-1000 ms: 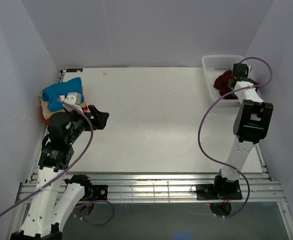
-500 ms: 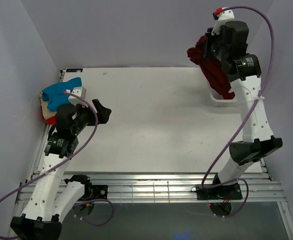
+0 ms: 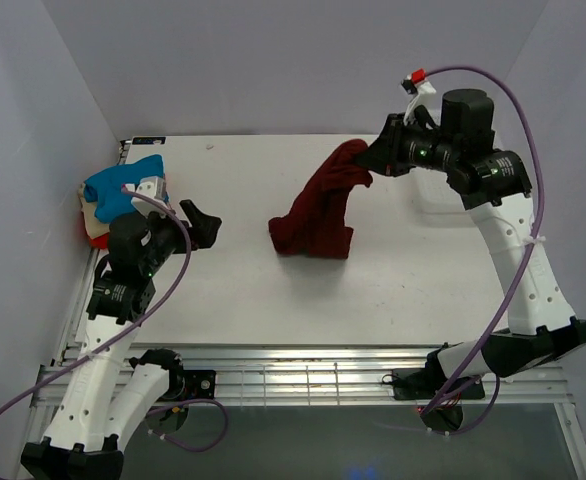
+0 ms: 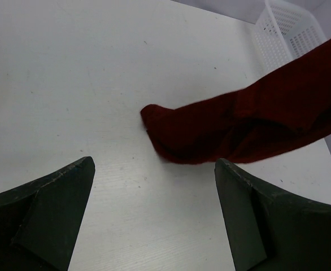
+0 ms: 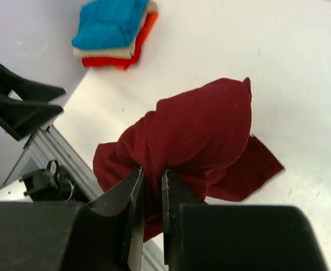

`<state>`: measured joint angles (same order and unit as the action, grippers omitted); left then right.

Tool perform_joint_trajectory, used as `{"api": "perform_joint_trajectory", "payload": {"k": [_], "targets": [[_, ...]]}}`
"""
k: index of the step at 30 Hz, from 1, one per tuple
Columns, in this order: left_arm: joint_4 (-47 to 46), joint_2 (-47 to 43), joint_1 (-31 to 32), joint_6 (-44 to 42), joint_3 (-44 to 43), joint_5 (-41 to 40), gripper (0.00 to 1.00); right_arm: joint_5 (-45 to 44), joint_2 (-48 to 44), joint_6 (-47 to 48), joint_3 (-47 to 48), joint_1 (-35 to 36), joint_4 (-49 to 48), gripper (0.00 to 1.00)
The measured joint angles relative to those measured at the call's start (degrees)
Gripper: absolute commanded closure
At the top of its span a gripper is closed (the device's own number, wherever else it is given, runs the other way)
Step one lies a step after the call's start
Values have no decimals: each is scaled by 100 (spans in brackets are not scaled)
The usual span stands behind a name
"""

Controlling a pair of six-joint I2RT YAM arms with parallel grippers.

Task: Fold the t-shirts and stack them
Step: Move the tshirt to the center of the board

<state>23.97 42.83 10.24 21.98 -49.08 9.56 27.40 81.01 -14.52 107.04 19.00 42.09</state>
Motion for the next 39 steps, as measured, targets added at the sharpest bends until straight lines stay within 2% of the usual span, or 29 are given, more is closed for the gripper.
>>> {"api": "perform_joint_trajectory", "payload": {"k": [5,11,14,18,22,25,27,29,34,39], "targets": [[24,-219,0,90,50,-39,2,-4,-142,-46,-935,205,240,92],[98,-396,0,168,76,-129,2,262,-35,-151,-1027,1322,140,92],[111,-396,0,227,111,-151,2,514,275,-326,-634,1980,-120,92],[142,-396,0,273,186,-181,2,879,1038,-726,616,2586,-662,92],[138,-404,0,304,192,-232,2,1113,1467,-1248,1672,2643,-1263,92],[133,-431,0,315,221,-280,2,1134,1384,-1456,1786,2594,-1670,92],[153,-459,0,326,264,-306,2,1088,1145,-1493,1440,2527,-1884,92],[179,-476,0,341,289,-332,2,953,673,-1469,627,2435,-2033,92],[232,-514,0,352,291,-387,2,446,-487,-1182,-1928,1849,-2166,92],[321,-501,0,352,299,-350,3,-560,-1167,-741,-3788,1104,-1379,92]]}}
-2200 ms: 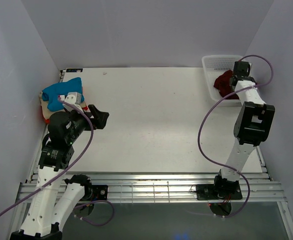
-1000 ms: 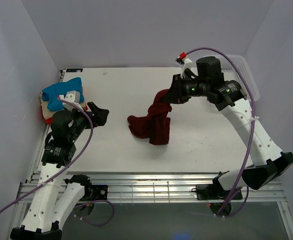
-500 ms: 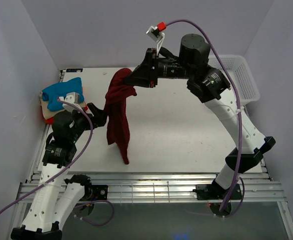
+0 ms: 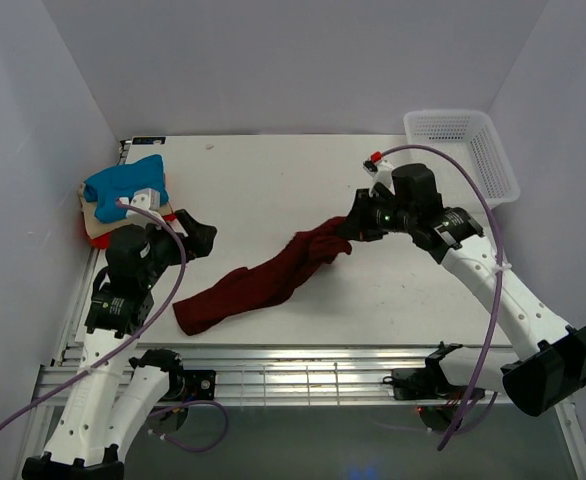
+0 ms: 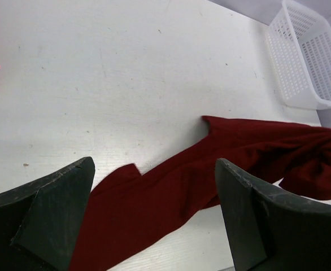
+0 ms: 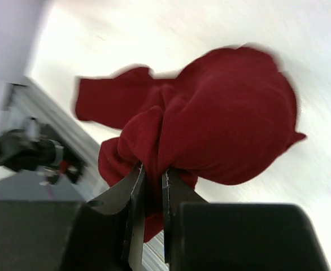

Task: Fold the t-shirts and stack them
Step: Move the tshirt to the center of the board

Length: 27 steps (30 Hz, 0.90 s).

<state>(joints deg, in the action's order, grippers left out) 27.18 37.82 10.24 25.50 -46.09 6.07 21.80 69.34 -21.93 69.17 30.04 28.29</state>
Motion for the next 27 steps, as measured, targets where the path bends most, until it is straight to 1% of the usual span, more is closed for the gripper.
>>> {"api": "perform_joint_trajectory", "payload": {"k": [3,4,5,8,9,10,11,12,13,14,18,22,27], "targets": [[116,11,0,4,90,42,4,-791,-254,214,-369,-42,776,92],[157,31,0,11,144,46,4,-1045,-341,262,-402,-42,984,92],[229,66,0,33,192,52,7,-1290,-433,280,-411,-35,1187,92],[404,328,0,74,267,151,8,-1982,-656,284,-413,-35,1687,92],[428,461,0,90,267,184,8,-2201,-686,260,-415,-35,1838,90],[461,612,0,96,264,223,9,-2406,-699,249,-435,-35,1958,84],[529,785,0,109,260,251,9,-2594,-702,221,-466,-35,2063,60],[629,968,0,118,229,269,10,-2739,-699,179,-503,-35,2146,47],[756,1198,0,125,164,264,10,-2953,-688,127,-564,-35,2280,39],[874,1449,2,133,83,240,11,-3110,-671,85,-601,-35,2389,36],[1139,2387,2,133,-197,11,16,-3467,-570,46,-629,-35,2616,36],[1338,3095,2,151,-275,-389,28,-3545,-560,44,-597,-35,2623,36],[1609,3882,2,214,-494,-634,29,-3541,-560,31,-470,-35,2588,36]]}}
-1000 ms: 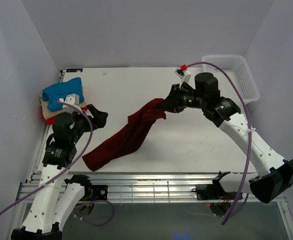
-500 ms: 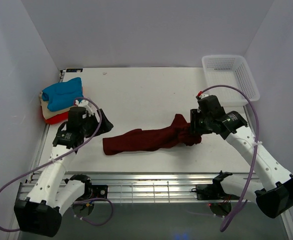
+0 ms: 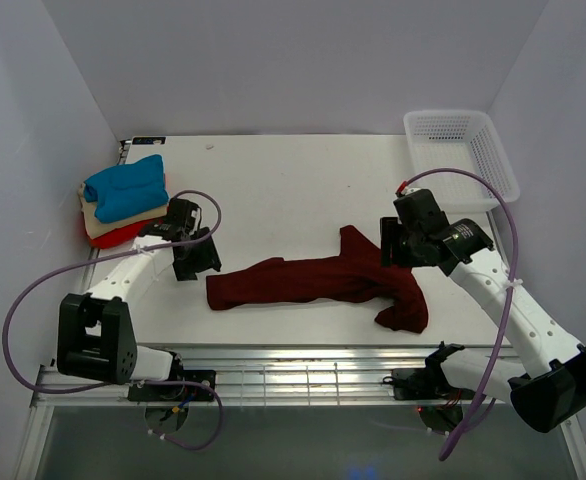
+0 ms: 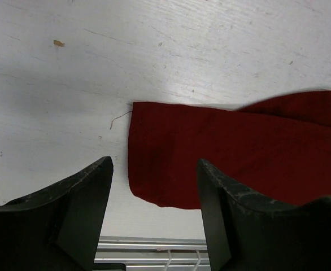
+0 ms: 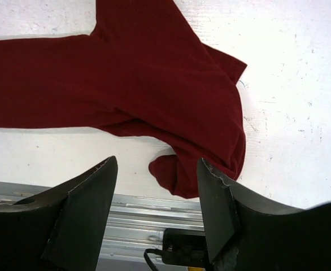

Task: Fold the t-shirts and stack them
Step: Move the tshirt to the center of the board

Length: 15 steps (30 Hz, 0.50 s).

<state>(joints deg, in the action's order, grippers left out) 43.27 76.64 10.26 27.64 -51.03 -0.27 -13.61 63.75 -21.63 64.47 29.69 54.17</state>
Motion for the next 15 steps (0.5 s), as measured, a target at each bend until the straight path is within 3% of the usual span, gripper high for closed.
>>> {"api": "perform_joint_trajectory", "payload": {"k": [15], "targets": [[186,861,0,118,-42,-63,28,28,-94,-68,-76,0,-87,36]]}}
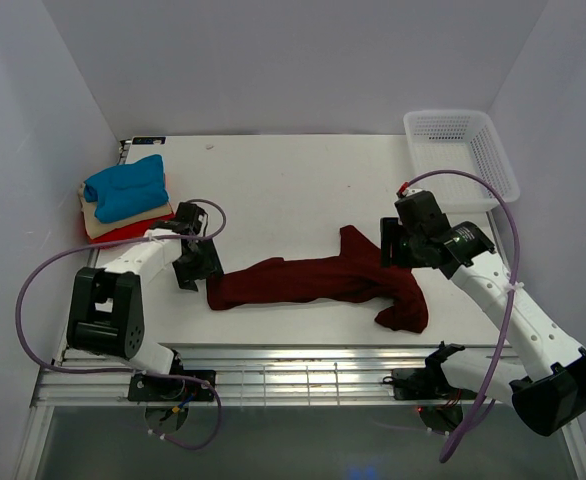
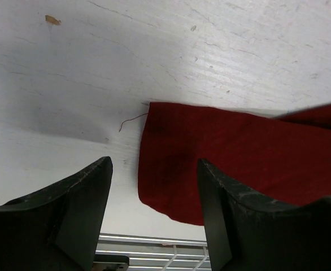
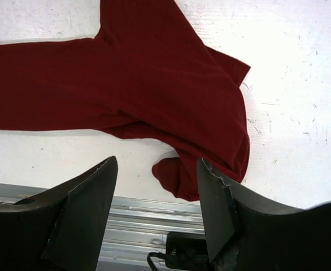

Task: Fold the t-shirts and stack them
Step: Move the tshirt to the center of the board, then flatten out the tshirt

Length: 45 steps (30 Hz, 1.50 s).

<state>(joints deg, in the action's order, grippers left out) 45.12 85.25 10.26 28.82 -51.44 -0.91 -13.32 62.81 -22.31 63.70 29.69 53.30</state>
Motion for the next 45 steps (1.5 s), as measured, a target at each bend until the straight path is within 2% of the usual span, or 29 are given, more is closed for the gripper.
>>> {"api": "perform_joint_trajectory", "payload": {"k": [7,22,35,36,37,39,45], "targets": [[-197,505,0,9,35,-103,29,63,-20,-9,-116,0,-116,36],[-284,573,0,9,2,-181,36,153,-17,-20,-181,0,-291,36],[-212,750,0,-33,-129,-208,38,415,437,116,-1054,0,-841,37],[-203,763,0,-35,-140,-208,40,415,496,144,-1071,0,-894,37],[-188,776,0,-35,-151,-208,47,415,568,170,-1071,0,-970,37],[-229,798,-2,-37,-175,-195,55,420,758,205,-1045,0,-1119,37],[-577,933,-2,-81,-319,-149,68,444,1346,372,-730,0,-1471,37]]}}
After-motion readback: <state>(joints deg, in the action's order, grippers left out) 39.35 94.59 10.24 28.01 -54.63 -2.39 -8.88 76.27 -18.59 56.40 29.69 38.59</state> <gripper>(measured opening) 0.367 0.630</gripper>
